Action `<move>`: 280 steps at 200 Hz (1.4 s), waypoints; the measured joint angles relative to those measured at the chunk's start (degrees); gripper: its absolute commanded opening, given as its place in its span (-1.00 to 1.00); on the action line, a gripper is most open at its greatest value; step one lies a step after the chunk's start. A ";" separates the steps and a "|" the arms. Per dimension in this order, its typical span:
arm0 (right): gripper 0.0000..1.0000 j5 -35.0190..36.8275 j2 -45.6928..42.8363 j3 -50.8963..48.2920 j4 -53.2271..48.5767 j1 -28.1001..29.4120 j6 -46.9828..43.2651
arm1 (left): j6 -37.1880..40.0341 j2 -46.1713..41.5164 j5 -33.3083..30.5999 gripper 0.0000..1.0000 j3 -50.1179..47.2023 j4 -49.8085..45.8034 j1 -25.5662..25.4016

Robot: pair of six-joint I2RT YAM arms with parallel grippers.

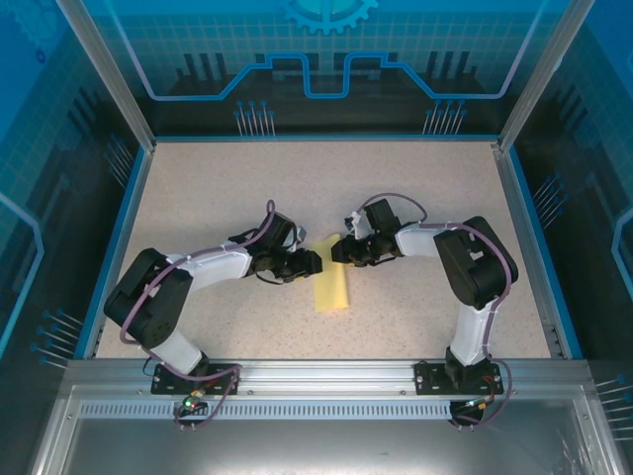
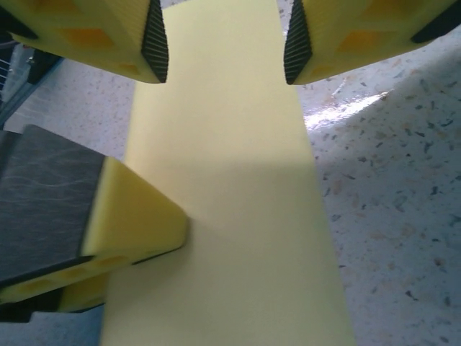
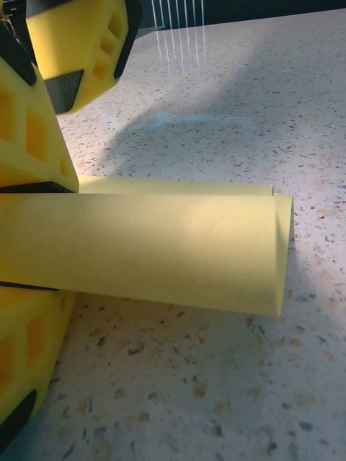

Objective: Fold a paper plane with a square sheet of paper (pick it up from the middle)
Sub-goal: Fold the square sheet of paper in half at the center of the table, then hold the square sheet of paper at the center of the table.

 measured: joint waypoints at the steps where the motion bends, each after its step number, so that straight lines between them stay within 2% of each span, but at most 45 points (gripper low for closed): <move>1: -0.31 -0.02 0.00 -0.02 0.02 0.00 0.00 | 0.00 0.07 0.02 -0.11 0.00 0.02 -0.04; 34: -0.30 -0.70 0.00 -0.33 0.59 -0.24 0.04 | 0.13 3.37 -0.07 -0.31 0.55 0.50 -1.60; 74: -0.27 -1.01 -0.02 -0.70 1.36 -0.26 0.20 | 0.17 6.78 -0.07 -0.33 1.44 1.05 -2.08; 116: -0.11 -0.70 -0.98 -0.70 0.35 -0.26 0.39 | 1.09 8.13 -0.07 -0.39 2.89 0.98 -2.23; 146: 0.14 1.70 -2.95 -0.68 -3.21 -0.24 -0.50 | 1.73 9.18 -0.07 -0.39 4.02 0.90 -2.23; 156: 0.16 3.17 -3.78 -0.61 -5.20 -0.24 -1.51 | 1.92 9.44 -0.07 -0.39 4.35 0.81 -2.23; 209: 0.16 14.08 -9.97 1.42 -16.79 0.81 -5.18 | 2.82 9.73 -0.11 -0.38 5.11 0.11 -2.23; 280: 0.09 18.47 -6.93 6.62 -19.23 4.52 -6.27 | 3.26 9.86 -0.55 -0.36 5.79 -0.57 -2.23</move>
